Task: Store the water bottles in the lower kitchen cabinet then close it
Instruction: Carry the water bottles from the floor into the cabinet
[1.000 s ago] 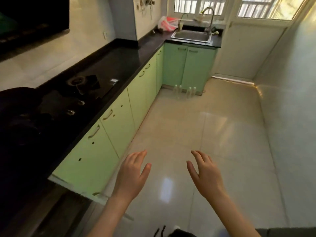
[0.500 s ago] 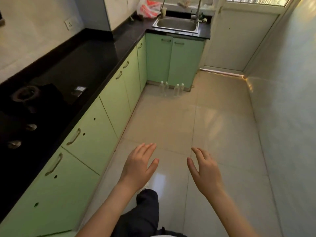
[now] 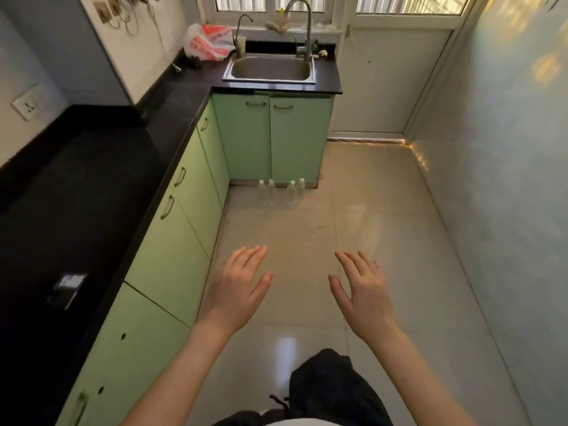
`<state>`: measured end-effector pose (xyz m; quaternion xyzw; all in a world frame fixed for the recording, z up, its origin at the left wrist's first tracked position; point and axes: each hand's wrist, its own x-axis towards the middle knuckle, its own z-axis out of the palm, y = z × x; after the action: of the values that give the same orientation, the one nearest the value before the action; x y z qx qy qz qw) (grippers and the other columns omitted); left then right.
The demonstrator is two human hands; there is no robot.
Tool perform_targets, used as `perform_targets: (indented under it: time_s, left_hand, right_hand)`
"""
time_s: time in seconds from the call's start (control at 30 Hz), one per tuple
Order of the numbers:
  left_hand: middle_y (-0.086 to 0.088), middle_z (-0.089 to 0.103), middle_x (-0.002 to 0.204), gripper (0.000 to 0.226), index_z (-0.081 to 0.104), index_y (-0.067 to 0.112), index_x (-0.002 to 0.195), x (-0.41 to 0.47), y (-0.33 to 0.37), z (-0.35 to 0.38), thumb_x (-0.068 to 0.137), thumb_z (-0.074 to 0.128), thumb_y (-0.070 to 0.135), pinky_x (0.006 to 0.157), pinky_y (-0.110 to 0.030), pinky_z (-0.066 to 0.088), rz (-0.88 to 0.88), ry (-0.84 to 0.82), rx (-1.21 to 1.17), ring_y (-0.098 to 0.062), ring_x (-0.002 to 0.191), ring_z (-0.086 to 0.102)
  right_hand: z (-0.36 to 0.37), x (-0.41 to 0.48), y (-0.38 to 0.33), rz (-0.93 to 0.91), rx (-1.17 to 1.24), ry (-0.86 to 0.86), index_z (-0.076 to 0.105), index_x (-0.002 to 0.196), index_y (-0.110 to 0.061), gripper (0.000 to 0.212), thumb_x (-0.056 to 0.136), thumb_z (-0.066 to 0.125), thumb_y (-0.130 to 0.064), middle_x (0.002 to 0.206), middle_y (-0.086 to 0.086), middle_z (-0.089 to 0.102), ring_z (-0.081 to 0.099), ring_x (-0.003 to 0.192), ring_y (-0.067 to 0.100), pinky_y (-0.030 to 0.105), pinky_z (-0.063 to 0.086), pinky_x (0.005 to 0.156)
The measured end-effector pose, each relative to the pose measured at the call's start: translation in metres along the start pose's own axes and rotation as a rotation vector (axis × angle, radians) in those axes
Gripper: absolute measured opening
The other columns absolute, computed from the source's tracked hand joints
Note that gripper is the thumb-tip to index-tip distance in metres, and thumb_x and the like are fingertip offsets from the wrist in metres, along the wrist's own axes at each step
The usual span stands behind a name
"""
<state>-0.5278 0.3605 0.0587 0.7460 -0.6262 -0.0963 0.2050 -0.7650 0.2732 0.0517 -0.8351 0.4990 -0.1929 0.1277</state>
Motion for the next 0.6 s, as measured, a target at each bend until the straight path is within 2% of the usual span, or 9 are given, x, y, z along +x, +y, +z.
perform_targets:
  time_s: [0.13,0.3,0.6]
  left_hand:
    - [-0.004,0.056,0.139,0.065,0.052,0.014,0.140,0.073,-0.013,0.034,0.092,0.030,0.052,0.110,-0.040,0.036,-0.066,-0.045,-0.045,-0.027,0.133,0.046]
    - [-0.002,0.053,0.143,0.071,0.047,0.016,0.143,0.193,-0.018,0.059,0.091,0.024,0.058,0.113,-0.039,0.034,-0.130,-0.082,-0.042,-0.023,0.137,0.042]
    - [-0.007,0.058,0.136,0.066,0.050,0.010,0.140,0.410,-0.008,0.051,0.092,0.030,0.052,0.108,-0.042,0.041,-0.151,0.017,-0.089,-0.024,0.130,0.049]
  right_hand:
    - [0.029,0.075,0.035,0.028,0.055,-0.073,0.054,0.136,-0.014,0.055,0.097,0.036,-0.047,0.133,0.004,0.059,0.050,0.129,0.026,0.048,0.043,0.105]
    - [0.040,0.203,0.080,0.003,0.081,-0.131,0.054,0.136,-0.011,0.056,0.096,0.037,-0.046,0.129,0.005,0.061,0.054,0.121,0.024,0.039,0.047,0.101]
    - [0.031,0.422,0.139,-0.101,0.046,-0.094,0.055,0.133,-0.006,0.045,0.095,0.058,-0.029,0.125,0.011,0.063,0.056,0.117,0.028,0.037,0.044,0.099]
